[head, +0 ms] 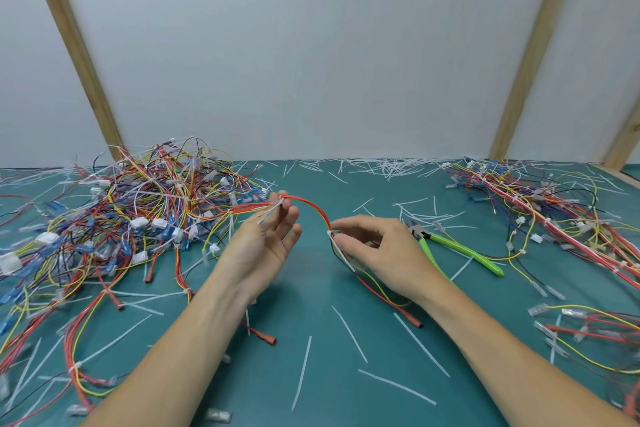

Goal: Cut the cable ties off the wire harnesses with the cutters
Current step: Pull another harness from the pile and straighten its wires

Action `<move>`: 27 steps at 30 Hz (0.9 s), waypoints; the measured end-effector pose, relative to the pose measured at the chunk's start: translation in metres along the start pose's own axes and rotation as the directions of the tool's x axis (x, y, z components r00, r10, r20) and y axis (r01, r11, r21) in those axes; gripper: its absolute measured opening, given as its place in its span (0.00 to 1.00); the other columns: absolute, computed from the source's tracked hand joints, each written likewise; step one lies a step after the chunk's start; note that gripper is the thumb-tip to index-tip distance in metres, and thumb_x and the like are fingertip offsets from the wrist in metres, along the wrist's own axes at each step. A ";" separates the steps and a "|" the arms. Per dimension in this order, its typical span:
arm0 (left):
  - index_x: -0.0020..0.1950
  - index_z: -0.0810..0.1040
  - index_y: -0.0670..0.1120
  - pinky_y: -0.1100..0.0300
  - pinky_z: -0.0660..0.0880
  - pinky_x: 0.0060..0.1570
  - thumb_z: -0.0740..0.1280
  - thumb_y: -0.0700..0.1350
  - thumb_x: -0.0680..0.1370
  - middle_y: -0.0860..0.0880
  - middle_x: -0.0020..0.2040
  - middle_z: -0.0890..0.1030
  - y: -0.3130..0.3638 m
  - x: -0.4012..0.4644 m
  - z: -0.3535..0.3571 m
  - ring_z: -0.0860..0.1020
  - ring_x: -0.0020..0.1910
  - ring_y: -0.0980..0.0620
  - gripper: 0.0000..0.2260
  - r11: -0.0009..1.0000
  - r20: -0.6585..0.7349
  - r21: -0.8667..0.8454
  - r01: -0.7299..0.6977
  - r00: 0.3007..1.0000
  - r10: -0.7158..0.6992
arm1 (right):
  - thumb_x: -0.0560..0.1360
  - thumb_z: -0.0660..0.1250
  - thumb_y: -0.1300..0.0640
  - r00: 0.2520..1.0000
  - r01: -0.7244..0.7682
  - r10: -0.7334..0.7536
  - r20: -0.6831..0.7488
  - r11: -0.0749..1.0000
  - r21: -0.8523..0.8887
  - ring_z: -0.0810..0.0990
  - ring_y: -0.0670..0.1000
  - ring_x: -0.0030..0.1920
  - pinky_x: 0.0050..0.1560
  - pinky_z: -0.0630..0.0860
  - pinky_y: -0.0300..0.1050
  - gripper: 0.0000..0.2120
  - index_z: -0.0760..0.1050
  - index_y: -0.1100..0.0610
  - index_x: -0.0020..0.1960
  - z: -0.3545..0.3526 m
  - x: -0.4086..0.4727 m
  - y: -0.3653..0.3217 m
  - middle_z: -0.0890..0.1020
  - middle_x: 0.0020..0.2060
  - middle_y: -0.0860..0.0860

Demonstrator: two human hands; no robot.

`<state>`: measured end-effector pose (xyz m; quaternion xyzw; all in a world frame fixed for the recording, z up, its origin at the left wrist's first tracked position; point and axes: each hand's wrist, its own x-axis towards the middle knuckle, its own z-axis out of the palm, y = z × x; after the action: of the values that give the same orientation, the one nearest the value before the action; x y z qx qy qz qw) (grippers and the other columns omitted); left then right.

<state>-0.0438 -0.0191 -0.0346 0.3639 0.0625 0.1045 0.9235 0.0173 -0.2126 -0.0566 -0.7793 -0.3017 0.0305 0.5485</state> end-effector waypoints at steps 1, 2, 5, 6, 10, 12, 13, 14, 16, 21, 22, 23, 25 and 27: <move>0.48 0.80 0.48 0.65 0.79 0.33 0.67 0.42 0.73 0.55 0.37 0.81 0.000 -0.001 0.001 0.82 0.35 0.59 0.06 0.999 0.032 -0.032 0.020 0.999 -0.019 | 0.79 0.73 0.54 0.997 -0.044 0.038 0.073 0.995 0.084 0.82 0.43 0.41 0.47 0.78 0.42 0.04 0.87 0.48 0.52 0.000 0.000 -0.002 0.87 0.41 0.42; 0.46 0.82 0.48 0.65 0.79 0.33 0.67 0.43 0.71 0.55 0.37 0.81 0.001 -0.002 0.001 0.82 0.34 0.59 0.06 0.998 0.065 -0.056 0.037 0.997 -0.033 | 0.79 0.72 0.55 0.986 -0.093 0.068 0.154 0.983 0.159 0.78 0.44 0.38 0.43 0.75 0.39 0.05 0.87 0.51 0.52 0.000 -0.001 -0.004 0.85 0.38 0.42; 0.41 0.86 0.48 0.65 0.79 0.34 0.71 0.44 0.69 0.55 0.36 0.80 0.003 -0.005 0.001 0.81 0.34 0.60 0.05 0.995 0.167 -0.063 0.079 0.984 -0.068 | 0.80 0.70 0.48 0.919 -0.214 0.107 0.379 0.943 0.253 0.69 0.45 0.35 0.37 0.68 0.34 0.10 0.87 0.52 0.53 -0.005 -0.004 -0.008 0.78 0.34 0.43; 0.41 0.86 0.48 0.65 0.78 0.33 0.71 0.44 0.68 0.55 0.36 0.80 0.003 -0.005 0.001 0.81 0.34 0.60 0.05 0.994 0.180 -0.057 0.091 0.981 -0.079 | 0.79 0.71 0.46 0.894 -0.242 0.105 0.436 0.931 0.272 0.68 0.46 0.36 0.38 0.67 0.34 0.12 0.87 0.52 0.53 -0.007 -0.005 -0.009 0.77 0.34 0.44; 0.47 0.84 0.47 0.66 0.77 0.30 0.68 0.48 0.74 0.54 0.37 0.81 0.002 -0.002 -0.001 0.81 0.34 0.60 0.07 0.995 0.098 0.074 0.068 0.992 -0.075 | 0.70 0.78 0.42 0.873 -0.346 0.115 0.474 0.832 0.434 0.69 0.47 0.41 0.39 0.68 0.35 0.13 0.86 0.51 0.46 -0.010 -0.004 -0.010 0.76 0.44 0.53; 0.54 0.82 0.47 0.66 0.77 0.32 0.68 0.51 0.74 0.54 0.39 0.82 0.000 -0.002 -0.003 0.82 0.36 0.59 0.13 0.957 0.102 0.288 0.020 0.993 -0.052 | 0.69 0.78 0.44 0.893 -0.373 0.139 0.429 0.762 0.529 0.71 0.46 0.41 0.41 0.71 0.36 0.11 0.86 0.50 0.45 -0.011 -0.003 -0.009 0.74 0.45 0.55; 0.56 0.82 0.46 0.65 0.77 0.32 0.68 0.52 0.75 0.53 0.40 0.82 -0.001 -0.002 -0.003 0.82 0.37 0.58 0.14 0.927 0.124 0.376 0.003 0.991 -0.053 | 0.71 0.77 0.45 0.907 -0.367 0.147 0.395 0.735 0.570 0.71 0.46 0.39 0.43 0.74 0.38 0.09 0.86 0.50 0.45 -0.011 -0.002 -0.009 0.74 0.43 0.53; 0.56 0.81 0.45 0.65 0.77 0.32 0.68 0.51 0.75 0.51 0.41 0.82 -0.003 -0.004 -0.003 0.82 0.37 0.57 0.15 0.898 0.148 0.440 -0.010 0.987 -0.061 | 0.72 0.75 0.48 0.923 -0.353 0.155 0.353 0.708 0.611 0.70 0.45 0.36 0.46 0.78 0.41 0.07 0.86 0.51 0.45 -0.011 -0.001 -0.009 0.75 0.41 0.51; 0.53 0.81 0.43 0.62 0.76 0.32 0.68 0.50 0.75 0.47 0.41 0.82 -0.009 -0.008 0.001 0.82 0.38 0.53 0.13 0.843 0.194 0.537 -0.035 0.977 -0.083 | 0.73 0.71 0.52 0.947 -0.320 0.191 0.259 0.650 0.689 0.71 0.43 0.32 0.53 0.80 0.47 0.07 0.87 0.52 0.44 -0.011 0.002 -0.009 0.76 0.39 0.48; 0.54 0.81 0.41 0.60 0.79 0.39 0.68 0.52 0.77 0.45 0.49 0.86 -0.034 -0.020 0.016 0.83 0.47 0.51 0.15 0.698 0.332 0.703 -0.138 0.931 -0.150 | 0.72 0.70 0.55 0.962 -0.251 0.230 0.145 0.549 0.797 0.77 0.42 0.32 0.43 0.80 0.39 0.07 0.88 0.52 0.42 -0.017 0.005 -0.011 0.80 0.38 0.48; 0.56 0.81 0.42 0.61 0.79 0.39 0.68 0.52 0.77 0.46 0.50 0.86 -0.039 -0.022 0.017 0.83 0.47 0.53 0.15 0.673 0.351 0.724 -0.149 0.920 -0.173 | 0.72 0.70 0.55 0.963 -0.246 0.231 0.139 0.544 0.802 0.78 0.42 0.33 0.39 0.80 0.37 0.07 0.88 0.52 0.43 -0.018 0.005 -0.011 0.80 0.38 0.48; 0.56 0.82 0.43 0.62 0.78 0.37 0.67 0.51 0.78 0.46 0.49 0.86 -0.041 -0.023 0.018 0.83 0.44 0.54 0.14 0.656 0.366 0.739 -0.157 0.910 -0.194 | 0.72 0.70 0.56 0.963 -0.245 0.232 0.137 0.540 0.805 0.79 0.42 0.33 0.36 0.80 0.37 0.07 0.88 0.52 0.43 -0.019 0.005 -0.011 0.81 0.39 0.48; 0.54 0.82 0.44 0.65 0.74 0.32 0.67 0.48 0.80 0.46 0.45 0.85 -0.042 -0.024 0.017 0.82 0.37 0.54 0.09 0.639 0.376 0.753 -0.158 0.900 -0.220 | 0.72 0.70 0.56 0.963 -0.244 0.233 0.137 0.530 0.812 0.80 0.43 0.34 0.40 0.82 0.41 0.06 0.86 0.52 0.46 -0.019 0.006 -0.010 0.81 0.39 0.47; 0.53 0.83 0.44 0.64 0.73 0.29 0.67 0.49 0.80 0.45 0.43 0.85 -0.038 -0.022 0.015 0.82 0.34 0.52 0.10 0.649 0.364 0.749 -0.137 0.902 -0.230 | 0.73 0.70 0.56 0.962 -0.239 0.238 0.132 0.506 0.829 0.81 0.43 0.36 0.46 0.83 0.45 0.06 0.84 0.52 0.48 -0.020 0.006 -0.008 0.82 0.41 0.47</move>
<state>-0.0569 -0.0616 -0.0489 0.7281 -0.0942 -0.0383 0.6779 0.0266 -0.2248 -0.0398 -0.4559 -0.1403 0.2462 0.8437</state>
